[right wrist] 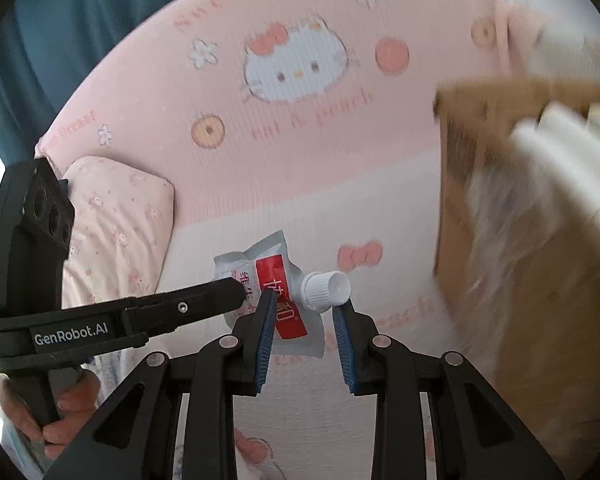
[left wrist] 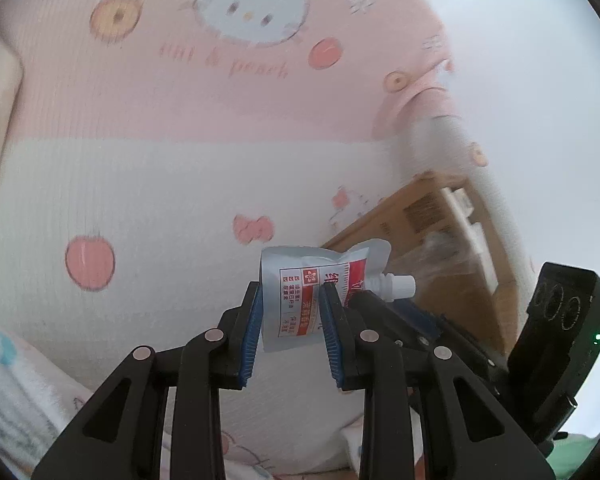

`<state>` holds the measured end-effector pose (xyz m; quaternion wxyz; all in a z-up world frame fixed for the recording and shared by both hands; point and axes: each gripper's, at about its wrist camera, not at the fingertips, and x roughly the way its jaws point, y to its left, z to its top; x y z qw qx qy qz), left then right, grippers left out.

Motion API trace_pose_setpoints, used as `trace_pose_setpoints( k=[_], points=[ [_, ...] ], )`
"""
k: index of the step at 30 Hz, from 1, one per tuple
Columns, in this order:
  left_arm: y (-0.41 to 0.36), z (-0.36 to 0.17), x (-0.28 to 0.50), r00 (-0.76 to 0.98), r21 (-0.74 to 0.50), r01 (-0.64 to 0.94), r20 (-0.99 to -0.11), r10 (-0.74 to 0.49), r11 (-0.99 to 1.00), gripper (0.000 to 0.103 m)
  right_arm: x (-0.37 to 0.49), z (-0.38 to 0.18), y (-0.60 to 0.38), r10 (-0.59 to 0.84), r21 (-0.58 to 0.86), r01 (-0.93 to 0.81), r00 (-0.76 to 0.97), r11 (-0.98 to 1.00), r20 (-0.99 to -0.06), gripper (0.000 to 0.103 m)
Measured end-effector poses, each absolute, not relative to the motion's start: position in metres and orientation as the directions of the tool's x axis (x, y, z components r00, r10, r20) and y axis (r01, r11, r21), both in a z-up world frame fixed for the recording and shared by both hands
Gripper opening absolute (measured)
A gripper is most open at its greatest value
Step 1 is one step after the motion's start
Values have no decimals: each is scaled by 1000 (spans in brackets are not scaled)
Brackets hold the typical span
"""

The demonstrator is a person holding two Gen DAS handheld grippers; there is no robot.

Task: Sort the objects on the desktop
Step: 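Carry the held pouch with the left tool over the cardboard box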

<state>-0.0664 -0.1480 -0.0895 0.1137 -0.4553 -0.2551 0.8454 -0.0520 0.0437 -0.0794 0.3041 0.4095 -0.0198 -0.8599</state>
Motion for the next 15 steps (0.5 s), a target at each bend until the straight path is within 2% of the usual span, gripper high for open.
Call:
trace_pose_setpoints(
  k=[4,15],
  points=[
    [-137,-60,-64,-603,-524,4,-681,416,-852,32,-44,-52,52,-536,244,524,-527,-816,-660,26],
    [-93,-5,-67,-646,-510,-56,-637,420,-859,32,-48,5,101,-543,273,489,-583,-829,-605,26]
  ],
)
